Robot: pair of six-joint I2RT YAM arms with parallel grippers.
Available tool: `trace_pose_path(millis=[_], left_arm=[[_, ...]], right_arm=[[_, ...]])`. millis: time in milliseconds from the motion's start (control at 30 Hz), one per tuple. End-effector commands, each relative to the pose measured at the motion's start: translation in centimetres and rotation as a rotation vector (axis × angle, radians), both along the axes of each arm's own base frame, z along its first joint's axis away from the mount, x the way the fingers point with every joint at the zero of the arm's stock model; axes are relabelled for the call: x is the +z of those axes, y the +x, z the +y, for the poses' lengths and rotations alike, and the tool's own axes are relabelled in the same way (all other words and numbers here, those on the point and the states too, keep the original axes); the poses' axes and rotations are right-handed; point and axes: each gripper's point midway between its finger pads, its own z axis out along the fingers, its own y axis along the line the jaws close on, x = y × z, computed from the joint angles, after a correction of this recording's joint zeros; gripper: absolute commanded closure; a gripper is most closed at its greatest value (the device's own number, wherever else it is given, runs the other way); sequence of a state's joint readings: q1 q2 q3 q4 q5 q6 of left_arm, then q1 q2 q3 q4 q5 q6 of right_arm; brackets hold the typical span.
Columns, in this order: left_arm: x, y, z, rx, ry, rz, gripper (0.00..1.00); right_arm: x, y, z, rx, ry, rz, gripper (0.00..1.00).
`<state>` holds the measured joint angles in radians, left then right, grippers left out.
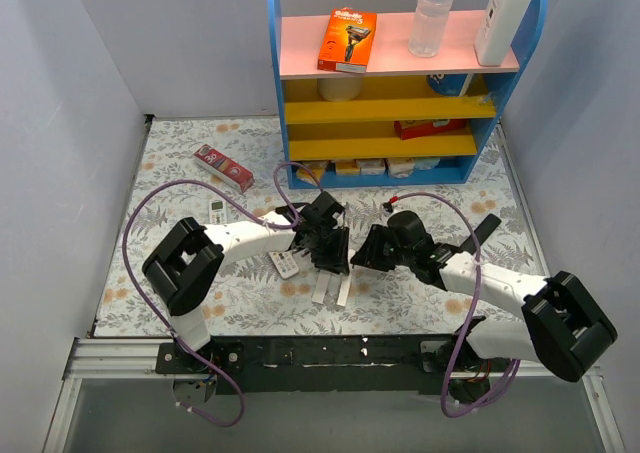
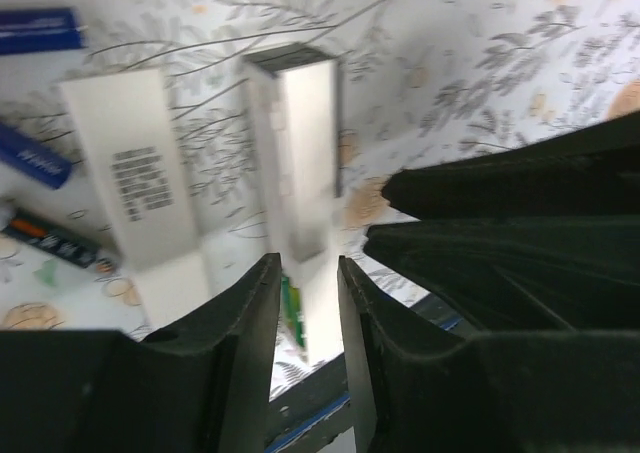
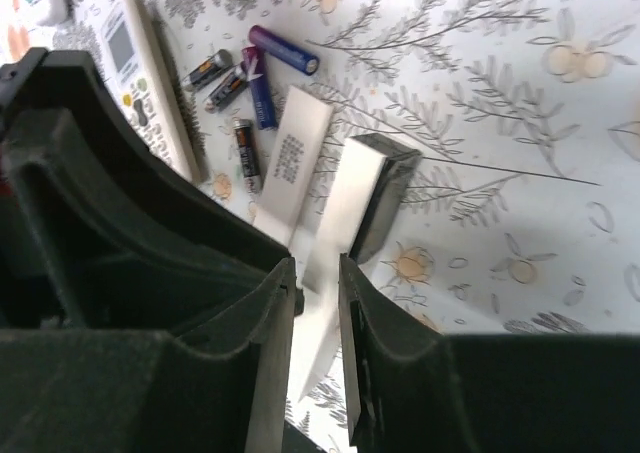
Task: Load the batteries into the remote control
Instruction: Adjust the remote control at the center of the board.
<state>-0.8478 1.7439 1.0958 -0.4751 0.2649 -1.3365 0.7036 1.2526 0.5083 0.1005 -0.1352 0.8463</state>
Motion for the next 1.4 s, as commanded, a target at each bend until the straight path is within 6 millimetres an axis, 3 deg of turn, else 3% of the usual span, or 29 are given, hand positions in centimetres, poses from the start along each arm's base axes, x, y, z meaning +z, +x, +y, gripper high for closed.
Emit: trace_pose_path(millis=[0,133,233,367,433,567,700,1000,1100,1133,1200,1333,1367], left_arm=[[2.1,0.3,-2.7,-0.008,-0.063,-0.032,0.70],[2.5,0.6,-2.9,0.063,-0.050,-0.045,0.62],[3.4,1.1,-1.9,0.150,-0.045,-0.079,0.56],[5.8,2.7,1.6,0.365,-0.024,-0.188,0.43],[6.9,2.4,3.7,0.427,-0.027,-0.211,0.39],[8.3,2.6,7.4,0.566,-0.046,-0.270,0.20],[10.0,3.0,8.9,0.638,-0.117,-0.330,0.09],[12.0,4.9,10.1,0.608,-0.131,-0.524,0.07],[12.5,5.0,10.5,0.580,-0.151,-0.586,0.07],[12.7,5.0,10.7,0.577,-0.160,-0.603,0.07],[13.3,5.1,11.0,0.556,-0.175,-0.645,0.06],[14.7,4.6,11.4,0.513,-0.233,-0.715,0.05],[14.9,4.5,11.6,0.513,-0.240,-0.722,0.05]], right_arm=[[-0.3,0.3,-2.6,-0.045,-0.141,-0.045,0.68],[-0.5,-0.3,-3.2,-0.035,-0.167,-0.031,0.57],[0.0,-0.1,-3.1,-0.018,-0.181,-0.039,0.48],[0.7,0.2,-1.9,0.016,-0.144,-0.042,0.41],[0.8,0.1,-1.5,0.028,-0.148,-0.042,0.38],[0.5,0.4,-1.0,0.030,-0.178,-0.041,0.38],[0.0,0.7,-1.5,0.020,-0.274,-0.038,0.37],[-1.1,0.7,0.8,0.014,-0.382,0.051,0.38],[-1.5,0.8,1.2,0.000,-0.461,0.057,0.42],[-1.9,0.8,1.2,-0.007,-0.473,0.071,0.51],[-2.5,0.7,1.2,-0.013,-0.504,0.103,0.58],[-2.7,1.0,0.8,0.004,-0.527,0.065,0.92],[-2.4,0.9,0.9,0.025,-0.514,0.051,0.96]])
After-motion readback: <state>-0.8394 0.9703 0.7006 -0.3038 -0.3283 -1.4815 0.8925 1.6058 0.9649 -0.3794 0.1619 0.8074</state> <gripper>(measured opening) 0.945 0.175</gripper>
